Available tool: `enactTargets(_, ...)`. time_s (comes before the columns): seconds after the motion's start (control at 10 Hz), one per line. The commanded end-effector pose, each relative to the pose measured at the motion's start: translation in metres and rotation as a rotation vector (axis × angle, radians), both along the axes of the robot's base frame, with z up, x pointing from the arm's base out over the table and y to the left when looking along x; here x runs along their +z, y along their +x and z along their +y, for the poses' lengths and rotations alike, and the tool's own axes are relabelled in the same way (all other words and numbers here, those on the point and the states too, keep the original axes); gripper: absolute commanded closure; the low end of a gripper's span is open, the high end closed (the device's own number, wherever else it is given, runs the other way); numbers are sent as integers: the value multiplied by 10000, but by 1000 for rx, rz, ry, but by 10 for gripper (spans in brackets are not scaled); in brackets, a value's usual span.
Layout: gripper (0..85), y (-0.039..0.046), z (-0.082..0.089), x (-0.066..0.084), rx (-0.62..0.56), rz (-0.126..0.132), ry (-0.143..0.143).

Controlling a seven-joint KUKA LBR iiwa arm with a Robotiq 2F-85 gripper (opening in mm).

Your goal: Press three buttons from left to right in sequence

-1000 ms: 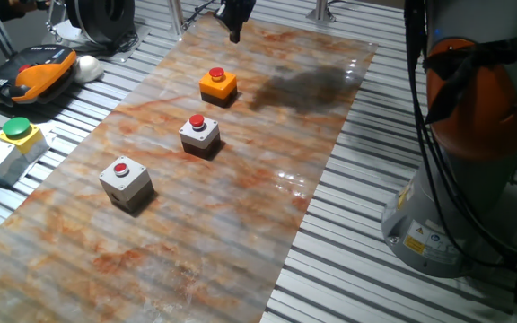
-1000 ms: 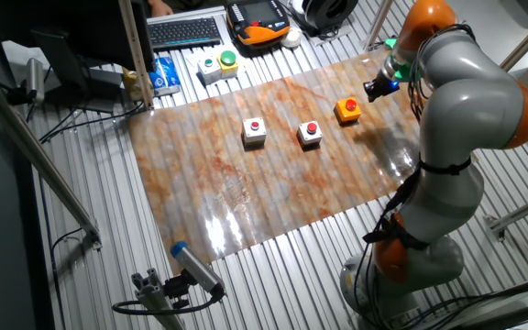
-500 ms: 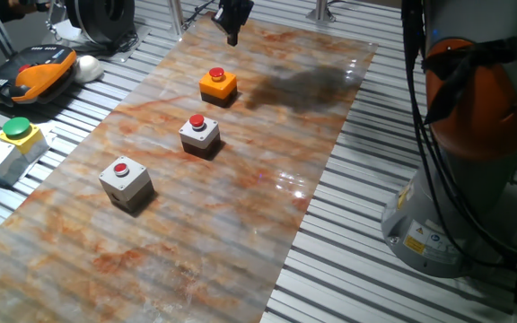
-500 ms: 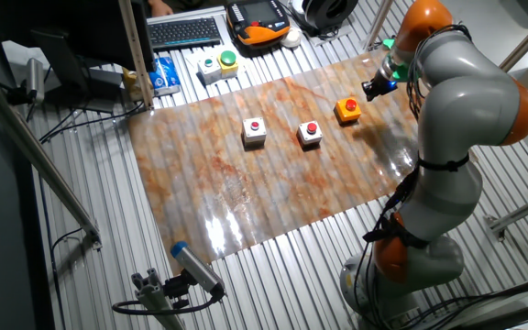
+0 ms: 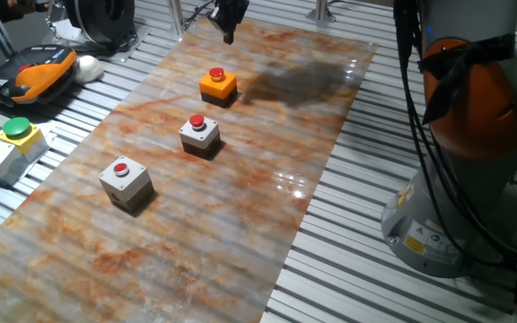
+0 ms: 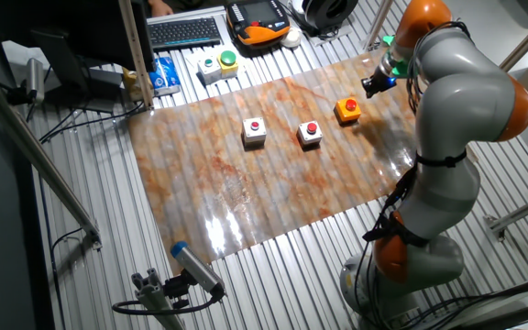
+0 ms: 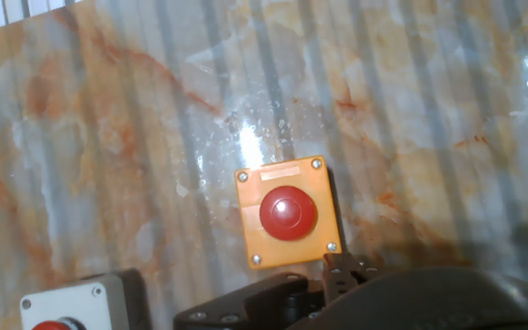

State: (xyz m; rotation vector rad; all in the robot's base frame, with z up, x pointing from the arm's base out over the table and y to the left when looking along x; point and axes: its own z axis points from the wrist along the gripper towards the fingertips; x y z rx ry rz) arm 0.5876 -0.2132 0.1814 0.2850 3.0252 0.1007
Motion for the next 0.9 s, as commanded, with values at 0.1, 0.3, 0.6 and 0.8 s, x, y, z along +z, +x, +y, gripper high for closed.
enactTargets(0.1, 850, 17, 8, -67, 1, -5, 4)
enactTargets(0.3, 850, 37, 19, -142, 1, -10, 7)
enactTargets(0.6, 850, 83, 50, -195, 1, -11, 4)
enactTargets(0.8, 850, 121, 73, -216, -1, -11, -4)
